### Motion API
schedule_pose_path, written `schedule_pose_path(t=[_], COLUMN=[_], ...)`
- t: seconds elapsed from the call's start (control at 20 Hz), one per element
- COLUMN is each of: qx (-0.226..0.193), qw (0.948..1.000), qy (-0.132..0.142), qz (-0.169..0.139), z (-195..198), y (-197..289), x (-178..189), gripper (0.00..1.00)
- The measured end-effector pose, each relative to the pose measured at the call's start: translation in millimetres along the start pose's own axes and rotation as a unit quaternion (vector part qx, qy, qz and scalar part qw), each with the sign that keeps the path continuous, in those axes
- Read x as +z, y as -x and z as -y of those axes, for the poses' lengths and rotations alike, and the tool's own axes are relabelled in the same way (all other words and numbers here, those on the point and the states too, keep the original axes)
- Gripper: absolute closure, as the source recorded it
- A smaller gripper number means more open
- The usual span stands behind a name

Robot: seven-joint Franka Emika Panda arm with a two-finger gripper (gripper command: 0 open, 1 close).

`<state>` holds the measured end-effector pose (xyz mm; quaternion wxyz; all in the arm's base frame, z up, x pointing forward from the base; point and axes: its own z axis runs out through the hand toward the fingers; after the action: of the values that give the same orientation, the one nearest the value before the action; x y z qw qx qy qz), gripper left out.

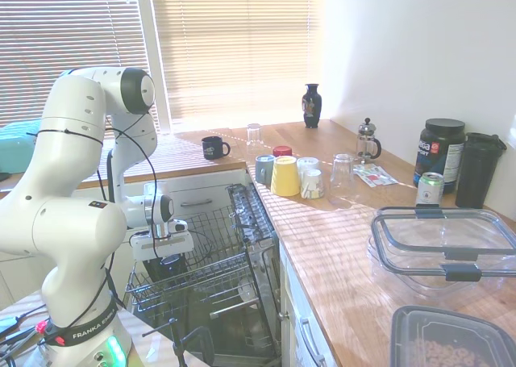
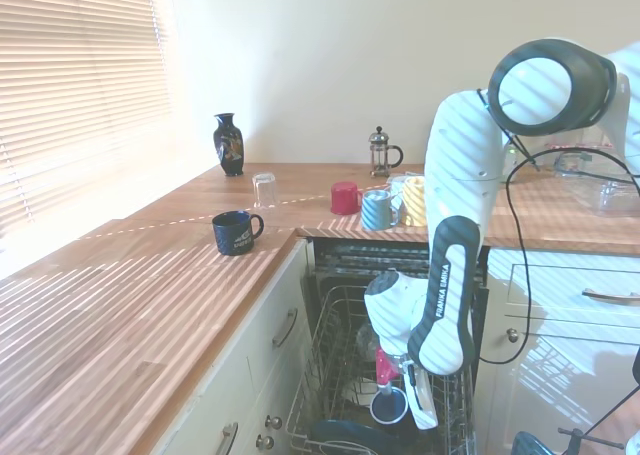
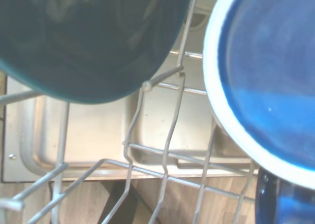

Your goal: Take a mug cup out of the rack

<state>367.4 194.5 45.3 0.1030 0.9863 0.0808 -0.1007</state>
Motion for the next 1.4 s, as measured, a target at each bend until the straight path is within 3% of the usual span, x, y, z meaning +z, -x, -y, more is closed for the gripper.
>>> schedule_pose_path(t=[0.45, 0.8, 1.4], qx=[0.032, 0.026, 0.035], qw=[0.9994, 0.9995, 0.9991], qy=[-0.001, 0.017, 0.023], qz=[-0.013, -0.004, 0.0], z=[1, 16, 15], y=[-20, -39, -38], x=[-6, -1, 8], gripper=[1.0, 1.0, 1.0])
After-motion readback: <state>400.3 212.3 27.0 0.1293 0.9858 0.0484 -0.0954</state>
